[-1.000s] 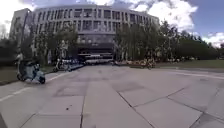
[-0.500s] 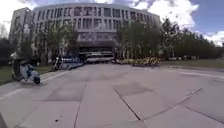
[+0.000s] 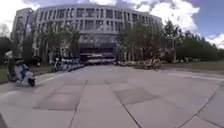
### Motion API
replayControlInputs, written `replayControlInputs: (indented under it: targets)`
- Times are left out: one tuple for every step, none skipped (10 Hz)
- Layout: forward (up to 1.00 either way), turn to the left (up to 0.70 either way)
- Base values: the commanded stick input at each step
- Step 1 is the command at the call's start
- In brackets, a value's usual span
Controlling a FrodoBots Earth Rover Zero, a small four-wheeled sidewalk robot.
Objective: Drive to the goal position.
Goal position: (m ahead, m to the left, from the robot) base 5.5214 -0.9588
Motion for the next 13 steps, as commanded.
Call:
replayControlInputs:
  targets:
    - [0.7,0.0]
    - [0.7,0.0]
    - [0.7,0.0]
    - [0.7,0.0]
    - [0.7,0.0]
    - [0.7,0.0]
    - [0.7,0.0]
    - [0.7,0.0]
    - [0.7,0.0]
    - [0.7,0.0]
    - [0.7,0.0]
    - [0.7,0.0]
    - [0.7,0.0]
